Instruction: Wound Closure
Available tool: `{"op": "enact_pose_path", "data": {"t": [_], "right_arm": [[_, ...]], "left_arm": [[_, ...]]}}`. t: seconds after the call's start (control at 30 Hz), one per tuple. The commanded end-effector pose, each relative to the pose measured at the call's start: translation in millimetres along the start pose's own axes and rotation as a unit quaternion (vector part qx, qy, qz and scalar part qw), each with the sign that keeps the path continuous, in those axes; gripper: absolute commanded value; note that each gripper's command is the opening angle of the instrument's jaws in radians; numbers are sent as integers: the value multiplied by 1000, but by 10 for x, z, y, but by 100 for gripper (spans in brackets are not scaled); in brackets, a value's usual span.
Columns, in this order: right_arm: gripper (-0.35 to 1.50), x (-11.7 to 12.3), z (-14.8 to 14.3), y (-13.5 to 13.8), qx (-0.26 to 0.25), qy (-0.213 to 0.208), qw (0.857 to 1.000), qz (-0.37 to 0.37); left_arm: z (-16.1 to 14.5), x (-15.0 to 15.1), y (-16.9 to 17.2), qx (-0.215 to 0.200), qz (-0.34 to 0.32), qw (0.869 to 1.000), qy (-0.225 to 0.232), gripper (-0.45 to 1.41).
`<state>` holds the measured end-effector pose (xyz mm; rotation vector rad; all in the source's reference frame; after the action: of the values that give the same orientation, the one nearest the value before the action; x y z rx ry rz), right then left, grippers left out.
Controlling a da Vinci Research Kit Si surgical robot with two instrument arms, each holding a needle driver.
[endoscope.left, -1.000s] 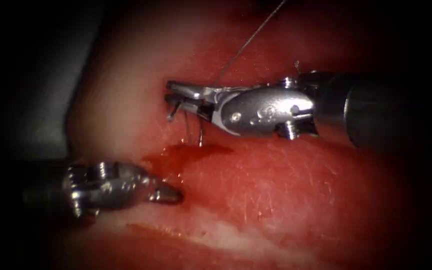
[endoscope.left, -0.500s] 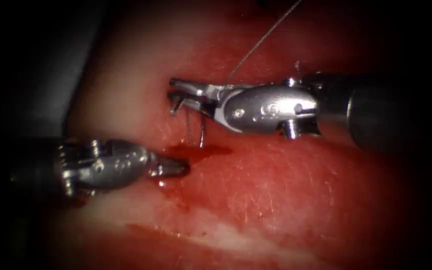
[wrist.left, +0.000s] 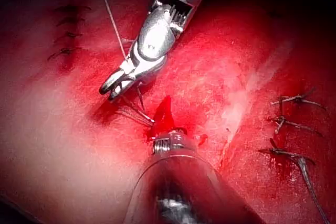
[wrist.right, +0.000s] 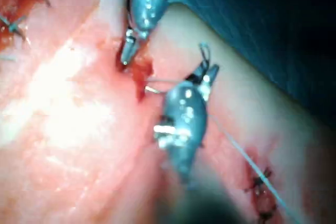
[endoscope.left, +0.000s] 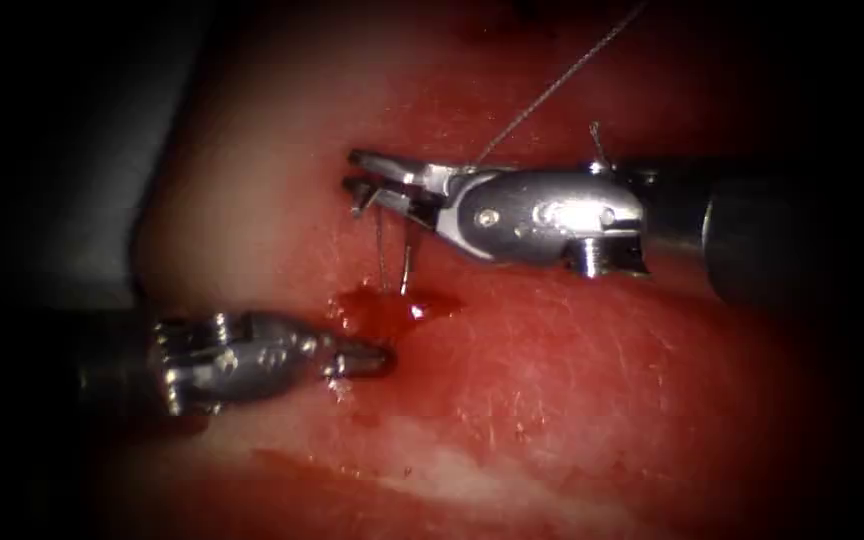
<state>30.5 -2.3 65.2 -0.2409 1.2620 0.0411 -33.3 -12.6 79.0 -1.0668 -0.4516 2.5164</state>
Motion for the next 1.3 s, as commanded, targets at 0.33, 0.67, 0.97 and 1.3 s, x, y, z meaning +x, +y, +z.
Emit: {"op": "enact_pose_path", "data": {"t": [0.33, 0.67, 0.97, 1.3], "right_arm": [[-35, -3, 8, -4, -6, 0, 999, 34], [-35, -5, 8, 0, -15, 2, 994, 111], [-35, -5, 8, 1, -28, -6, 989, 144], [-35, -1, 7, 9, -59, -19, 980, 187]], "left_arm": [[2, -3, 1, -4, 2, 1000, 1, -21], [-4, -7, 4, -6, 4, 1000, 1, -21], [-5, -8, 8, -6, 4, 1000, 0, -21], [1, -10, 14, -4, 5, 1000, 0, -23]]}}
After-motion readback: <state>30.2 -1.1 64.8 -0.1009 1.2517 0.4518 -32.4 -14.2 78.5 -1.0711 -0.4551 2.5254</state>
